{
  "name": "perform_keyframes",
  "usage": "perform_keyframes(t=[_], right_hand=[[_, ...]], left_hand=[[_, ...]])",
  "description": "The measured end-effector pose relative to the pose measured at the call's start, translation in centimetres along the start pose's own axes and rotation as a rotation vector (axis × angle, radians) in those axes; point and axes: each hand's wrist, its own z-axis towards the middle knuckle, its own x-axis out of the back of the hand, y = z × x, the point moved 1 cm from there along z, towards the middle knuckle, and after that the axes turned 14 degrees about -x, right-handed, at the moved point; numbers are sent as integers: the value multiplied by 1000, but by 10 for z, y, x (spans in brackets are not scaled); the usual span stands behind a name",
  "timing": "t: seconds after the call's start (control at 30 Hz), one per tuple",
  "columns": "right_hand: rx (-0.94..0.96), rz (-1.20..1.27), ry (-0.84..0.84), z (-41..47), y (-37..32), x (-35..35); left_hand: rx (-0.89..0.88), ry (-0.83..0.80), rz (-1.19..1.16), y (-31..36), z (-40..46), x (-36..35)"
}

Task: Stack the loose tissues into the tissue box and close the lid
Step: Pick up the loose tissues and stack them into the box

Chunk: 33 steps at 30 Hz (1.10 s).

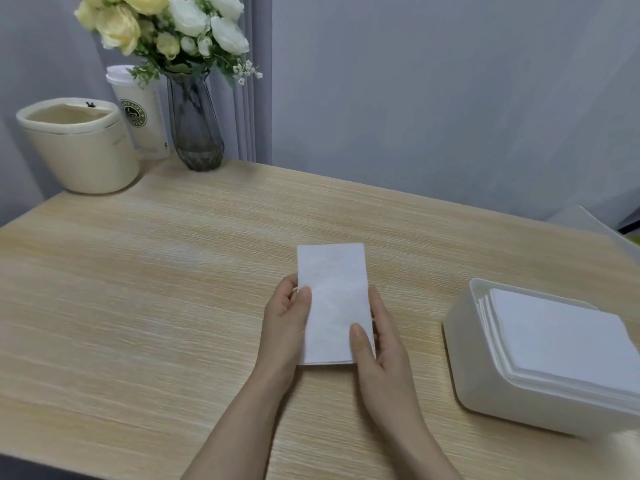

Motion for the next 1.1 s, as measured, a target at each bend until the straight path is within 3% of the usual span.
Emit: perform_keyframes(t=[0.23, 0.5, 0.63, 0.83, 0.97, 1.1], right_hand=[[-41, 64, 8, -2, -8, 4], [-60, 453, 36, -8, -21, 11], [-44, 488, 43, -11, -28, 17], [8, 272, 115, -7, -44, 58], [48, 48, 135, -5, -47, 97], [55, 71, 196, -6, -50, 137]], left_hand=[[-16, 21, 53, 0, -4, -7], [-97, 304, -128, 19, -8, -35], [-103, 216, -170, 28, -24, -53], [-139, 131, -203, 40, -28, -55], [-169, 80, -111, 48, -19, -49], [-164, -85, -9, 51, -23, -62]])
